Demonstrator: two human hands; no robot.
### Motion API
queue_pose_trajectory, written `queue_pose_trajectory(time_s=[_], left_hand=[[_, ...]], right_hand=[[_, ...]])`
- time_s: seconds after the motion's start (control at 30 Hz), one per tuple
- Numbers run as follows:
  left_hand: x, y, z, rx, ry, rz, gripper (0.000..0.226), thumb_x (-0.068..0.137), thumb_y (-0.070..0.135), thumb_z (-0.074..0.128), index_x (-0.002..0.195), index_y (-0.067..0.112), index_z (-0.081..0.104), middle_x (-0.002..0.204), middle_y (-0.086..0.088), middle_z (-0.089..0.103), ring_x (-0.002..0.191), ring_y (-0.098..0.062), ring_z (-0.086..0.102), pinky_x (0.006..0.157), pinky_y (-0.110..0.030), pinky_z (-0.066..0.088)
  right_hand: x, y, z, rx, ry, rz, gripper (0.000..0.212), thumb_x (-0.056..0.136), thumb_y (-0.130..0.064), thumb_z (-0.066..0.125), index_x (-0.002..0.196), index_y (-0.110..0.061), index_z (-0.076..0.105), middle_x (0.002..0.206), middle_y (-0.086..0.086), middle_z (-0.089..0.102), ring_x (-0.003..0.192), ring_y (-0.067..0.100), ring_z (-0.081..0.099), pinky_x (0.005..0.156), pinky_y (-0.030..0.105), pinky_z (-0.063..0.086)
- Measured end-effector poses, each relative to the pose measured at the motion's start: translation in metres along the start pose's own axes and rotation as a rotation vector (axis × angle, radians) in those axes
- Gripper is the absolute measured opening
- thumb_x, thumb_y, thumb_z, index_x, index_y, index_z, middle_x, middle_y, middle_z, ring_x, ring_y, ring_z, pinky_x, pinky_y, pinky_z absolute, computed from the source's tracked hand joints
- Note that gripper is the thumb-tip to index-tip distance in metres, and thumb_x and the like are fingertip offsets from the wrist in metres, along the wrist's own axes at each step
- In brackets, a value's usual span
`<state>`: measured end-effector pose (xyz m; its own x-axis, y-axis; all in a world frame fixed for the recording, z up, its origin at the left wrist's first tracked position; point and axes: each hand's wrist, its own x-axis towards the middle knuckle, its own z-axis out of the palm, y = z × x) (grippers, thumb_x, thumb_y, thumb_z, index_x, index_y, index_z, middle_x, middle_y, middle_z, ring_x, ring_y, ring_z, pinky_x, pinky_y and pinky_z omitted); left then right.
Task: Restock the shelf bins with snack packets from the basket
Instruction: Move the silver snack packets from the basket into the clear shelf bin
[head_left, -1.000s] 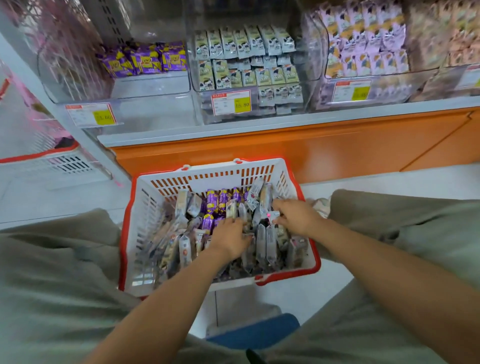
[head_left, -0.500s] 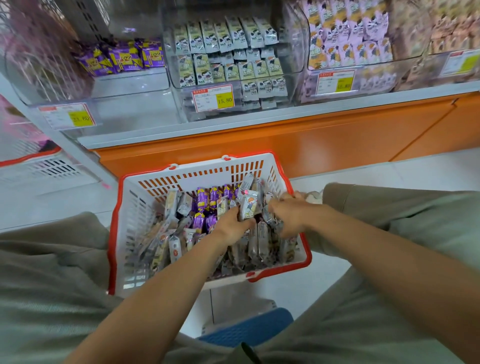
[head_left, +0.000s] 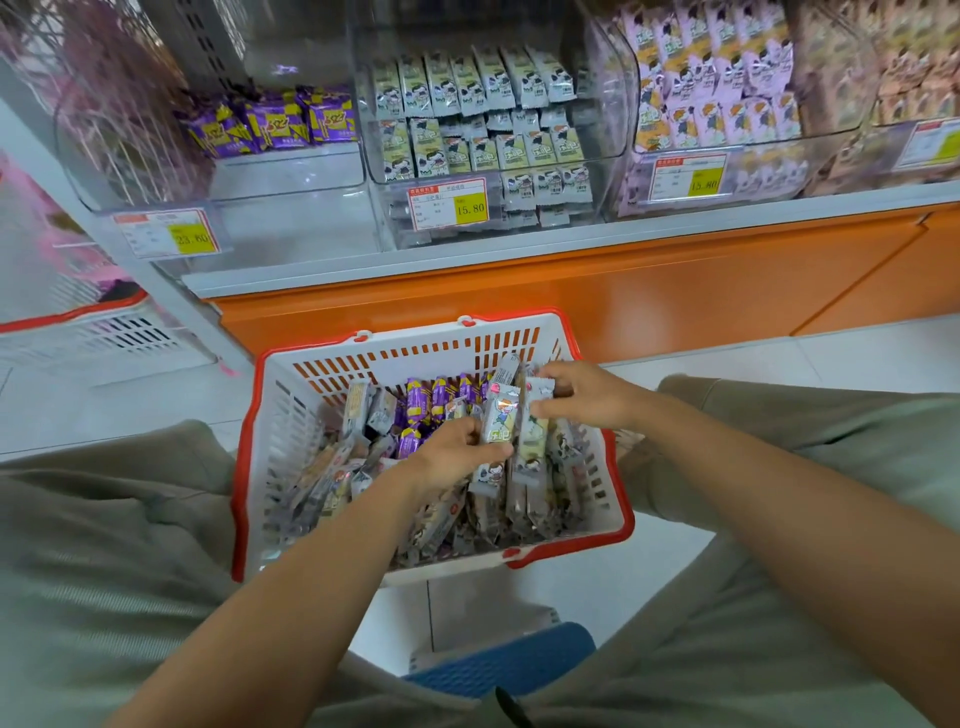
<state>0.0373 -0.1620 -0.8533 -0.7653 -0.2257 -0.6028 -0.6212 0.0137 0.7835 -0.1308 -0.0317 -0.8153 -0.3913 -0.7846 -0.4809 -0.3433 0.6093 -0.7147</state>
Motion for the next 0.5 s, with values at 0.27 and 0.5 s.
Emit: queue_pose_trajectory(time_s=[0.27, 0.5], left_hand=[[-0.017, 0.028, -0.013, -0.259, 0.052, 0.102, 0.047, 0.088, 0.036, 0.070, 0.126, 0.017, 0.050, 0.127, 0.004, 0.059, 0.113, -0.013, 0.054, 0.098, -0.035, 0.040], [-0.024, 0.049, -0.028, -0.322, 0.190, 0.131, 0.021, 0.089, 0.031, 0.069, 0.102, 0.022, 0.055, 0.096, 0.007, 0.061, 0.085, -0.008, 0.054, 0.081, -0.030, 0.041]], right_hand=[[0.010, -0.034, -0.007, 0.375, 0.037, -0.032, 0.066, 0.084, -0.038, 0.070, 0.139, -0.011, 0.044, 0.132, -0.002, 0.051, 0.108, 0.021, 0.062, 0.096, 0.040, 0.051], [0.009, -0.072, -0.012, 0.446, 0.057, -0.096, 0.032, 0.093, -0.025, 0.062, 0.120, -0.014, 0.049, 0.108, -0.005, 0.057, 0.093, 0.006, 0.058, 0.060, 0.011, 0.049]])
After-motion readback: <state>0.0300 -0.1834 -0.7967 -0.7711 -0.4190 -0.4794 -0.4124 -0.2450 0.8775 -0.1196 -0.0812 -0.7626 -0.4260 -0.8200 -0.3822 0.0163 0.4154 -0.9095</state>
